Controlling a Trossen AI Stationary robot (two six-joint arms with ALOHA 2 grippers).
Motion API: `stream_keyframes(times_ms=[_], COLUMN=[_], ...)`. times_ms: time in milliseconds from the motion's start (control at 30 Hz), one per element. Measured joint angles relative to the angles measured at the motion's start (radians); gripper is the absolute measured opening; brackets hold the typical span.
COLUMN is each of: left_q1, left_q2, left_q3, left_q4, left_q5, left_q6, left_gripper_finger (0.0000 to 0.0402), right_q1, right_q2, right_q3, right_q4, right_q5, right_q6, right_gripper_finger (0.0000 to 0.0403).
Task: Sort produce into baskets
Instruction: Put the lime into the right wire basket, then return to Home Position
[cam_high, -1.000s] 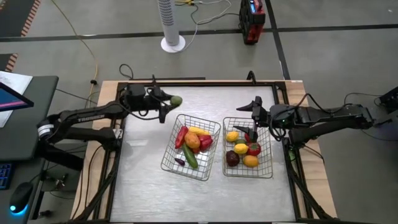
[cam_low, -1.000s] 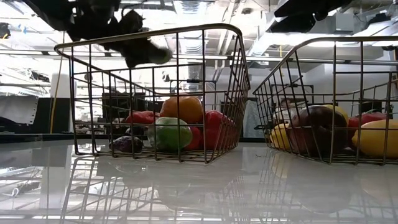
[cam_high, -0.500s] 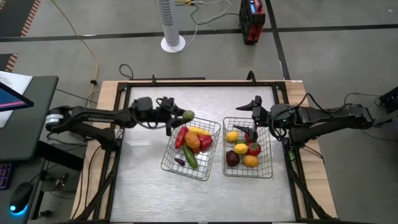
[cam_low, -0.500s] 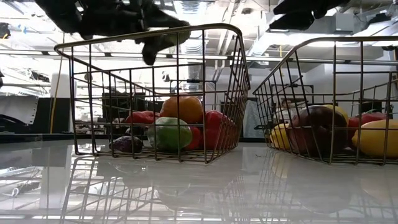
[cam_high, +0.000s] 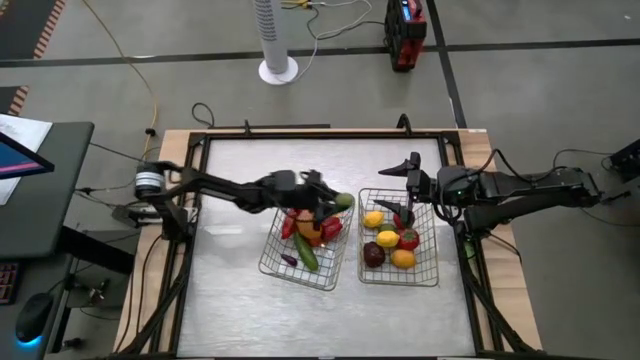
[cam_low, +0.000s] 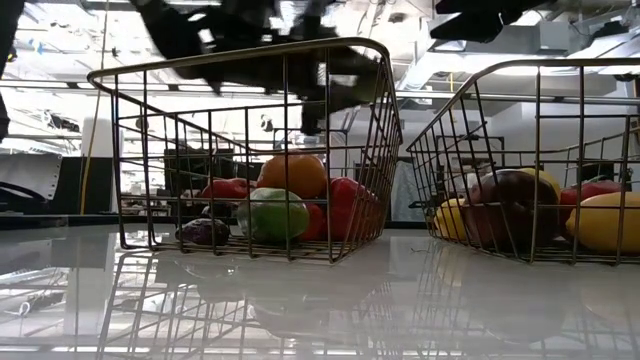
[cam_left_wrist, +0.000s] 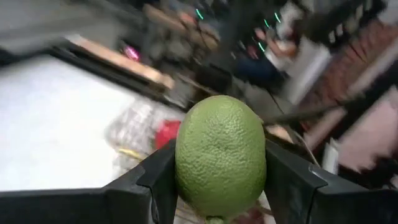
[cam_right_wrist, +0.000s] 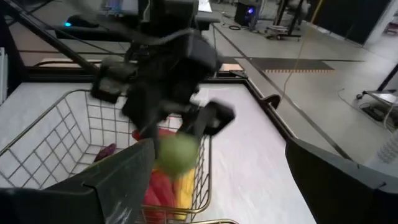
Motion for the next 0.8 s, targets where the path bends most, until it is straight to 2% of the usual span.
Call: stream_keyframes(times_ms=[67,167,333,500,600,800], left_q1=[-0.002,-0.01,-0.036,-0.063,-0.08,-0.096], left_q2=[0.055,0.125,0.217,0.248,0.248,0.248], left_q3=[0.091,0.222,0.392,0.478,0.492,0.505], left_q4=[-0.085,-0.227,-0.419,-0.505,-0.532,-0.566], left_q5=[0.064,0.107,0.108,0.102,0.089,0.043], left_q6=[-0.002,0.029,0.147,0.271,0.343,0.369], left_gripper_finger=[0.0178,0.0178,0.0178,0.0185,0.0209,0.0286], right_q1=[0.0,0.0,0.0,0.001,0.001,0.001], right_q2=[-0.001,-0.008,-0.029,-0.044,-0.044,-0.043], right_q3=[0.0,0.0,0.0,0.0,0.0,0.0], right_q4=[0.005,0.015,0.002,-0.018,-0.025,-0.023], right_q5=[0.016,0.06,0.078,0.078,0.078,0.078], right_q6=[-0.007,-0.014,-0.017,-0.011,-0.01,-0.009], right_gripper_finger=[0.0388,0.0388,0.0388,0.0388,0.0388,0.0388])
